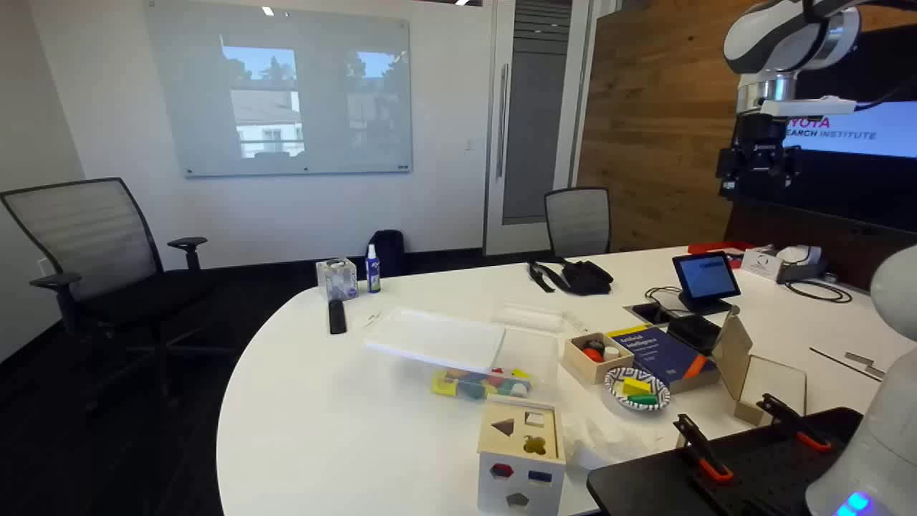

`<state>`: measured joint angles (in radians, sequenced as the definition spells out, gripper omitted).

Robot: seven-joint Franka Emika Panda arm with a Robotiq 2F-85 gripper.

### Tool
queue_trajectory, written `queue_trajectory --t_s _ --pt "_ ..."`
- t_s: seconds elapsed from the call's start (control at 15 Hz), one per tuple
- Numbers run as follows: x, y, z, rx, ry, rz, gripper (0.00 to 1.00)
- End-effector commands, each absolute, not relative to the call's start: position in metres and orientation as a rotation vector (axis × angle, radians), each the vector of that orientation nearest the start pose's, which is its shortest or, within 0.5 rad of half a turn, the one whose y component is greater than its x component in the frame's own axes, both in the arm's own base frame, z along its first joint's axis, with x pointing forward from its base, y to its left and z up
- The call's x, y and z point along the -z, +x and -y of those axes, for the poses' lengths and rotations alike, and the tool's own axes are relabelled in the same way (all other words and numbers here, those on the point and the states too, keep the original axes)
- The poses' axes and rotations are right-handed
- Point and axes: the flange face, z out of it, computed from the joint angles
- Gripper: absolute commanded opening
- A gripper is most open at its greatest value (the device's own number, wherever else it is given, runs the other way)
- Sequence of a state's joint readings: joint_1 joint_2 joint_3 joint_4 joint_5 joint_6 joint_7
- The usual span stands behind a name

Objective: Remove the white foam and the cable from the cardboard box, then close the lid

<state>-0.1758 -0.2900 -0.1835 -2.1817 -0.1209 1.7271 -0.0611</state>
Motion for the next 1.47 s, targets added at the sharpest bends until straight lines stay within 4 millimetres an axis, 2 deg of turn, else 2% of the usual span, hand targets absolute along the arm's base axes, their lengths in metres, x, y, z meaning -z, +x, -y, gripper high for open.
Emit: queue_trajectory --t_s 0.0,0.13,0.33,0.47,0.6,0.93,1.13,1.4 --pt "-0.495 0.415 0.173 -0.282 -3.132 -0.405 1.00" --pt "-0.495 0.415 0.173 -0.282 -3.132 -0.405 1.00" --pt "-0.480 0.406 0.187 -0.225 -3.115 -0.446 1.00" --pt "-0.467 0.397 0.203 -0.167 -3.113 -0.507 1.00" --pt "-0.446 0.384 0.229 -0.100 -3.095 -0.594 1.00" --pt "-0.372 0.346 0.302 0.054 -3.001 -0.812 1.00" --pt "-0.320 0.342 0.338 0.110 -2.947 -0.885 1.00" --pt "-0.261 0.344 0.362 0.104 -2.864 -0.926 1.00"
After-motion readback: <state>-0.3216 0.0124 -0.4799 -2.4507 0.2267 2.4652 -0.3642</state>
